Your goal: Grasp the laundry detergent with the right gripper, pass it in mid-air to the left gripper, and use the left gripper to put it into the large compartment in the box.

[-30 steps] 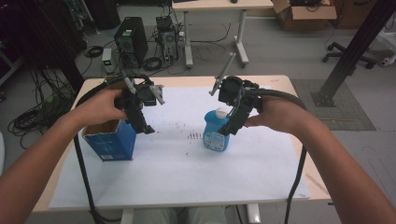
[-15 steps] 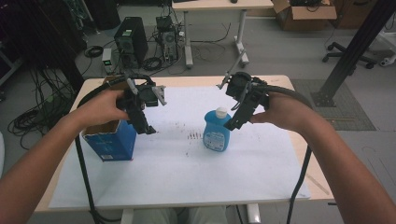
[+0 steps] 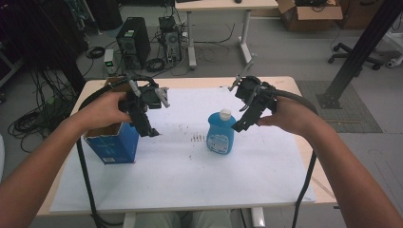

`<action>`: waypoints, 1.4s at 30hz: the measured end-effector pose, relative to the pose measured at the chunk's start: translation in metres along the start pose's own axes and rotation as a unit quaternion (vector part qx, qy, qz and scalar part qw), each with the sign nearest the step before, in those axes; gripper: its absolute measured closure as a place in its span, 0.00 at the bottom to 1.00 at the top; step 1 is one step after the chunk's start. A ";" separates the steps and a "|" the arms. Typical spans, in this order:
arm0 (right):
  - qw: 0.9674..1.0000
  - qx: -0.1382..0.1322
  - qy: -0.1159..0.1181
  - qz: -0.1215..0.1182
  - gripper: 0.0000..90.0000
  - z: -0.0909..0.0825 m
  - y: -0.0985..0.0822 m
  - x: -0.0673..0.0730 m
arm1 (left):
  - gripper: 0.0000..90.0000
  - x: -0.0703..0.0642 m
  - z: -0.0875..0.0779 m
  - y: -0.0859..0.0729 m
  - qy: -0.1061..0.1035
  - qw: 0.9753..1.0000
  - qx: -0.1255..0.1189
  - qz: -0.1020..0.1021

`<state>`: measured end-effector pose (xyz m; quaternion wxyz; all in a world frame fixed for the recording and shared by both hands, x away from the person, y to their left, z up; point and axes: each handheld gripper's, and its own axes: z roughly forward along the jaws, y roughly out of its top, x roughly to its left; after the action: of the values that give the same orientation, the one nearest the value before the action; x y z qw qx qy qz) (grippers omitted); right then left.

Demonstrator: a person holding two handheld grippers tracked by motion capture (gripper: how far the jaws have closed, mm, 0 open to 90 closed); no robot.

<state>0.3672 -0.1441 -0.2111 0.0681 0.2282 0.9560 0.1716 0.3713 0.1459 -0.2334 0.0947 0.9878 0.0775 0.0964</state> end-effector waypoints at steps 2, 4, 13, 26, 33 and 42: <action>1.000 -0.005 0.001 0.001 0.05 0.005 -0.003 -0.003 | 0.07 -0.001 0.001 0.000 0.000 1.000 -0.003 -0.003; 1.000 -0.011 0.003 0.003 0.05 0.008 -0.005 -0.005 | 0.07 0.000 0.001 0.000 0.000 1.000 -0.005 -0.003; 0.999 -0.038 0.008 0.013 0.05 0.022 -0.016 -0.013 | 0.07 0.002 0.000 0.000 0.000 1.000 -0.002 0.001; 0.996 -0.090 0.014 0.026 0.05 0.042 -0.033 -0.020 | 0.07 0.003 0.002 -0.001 -0.002 1.000 -0.006 -0.007; 0.993 -0.114 0.013 0.023 0.04 0.051 -0.039 -0.021 | 0.07 0.004 0.002 -0.001 -0.001 1.000 -0.005 -0.007; 0.988 -0.146 0.020 0.038 0.04 0.064 -0.050 -0.024 | 0.07 0.005 0.002 -0.001 -0.001 1.000 -0.003 -0.005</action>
<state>0.3816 -0.1782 -0.2878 0.0751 0.2483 0.9124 0.3165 0.3768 0.1478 -0.2351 0.0986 0.9872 0.0820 0.0952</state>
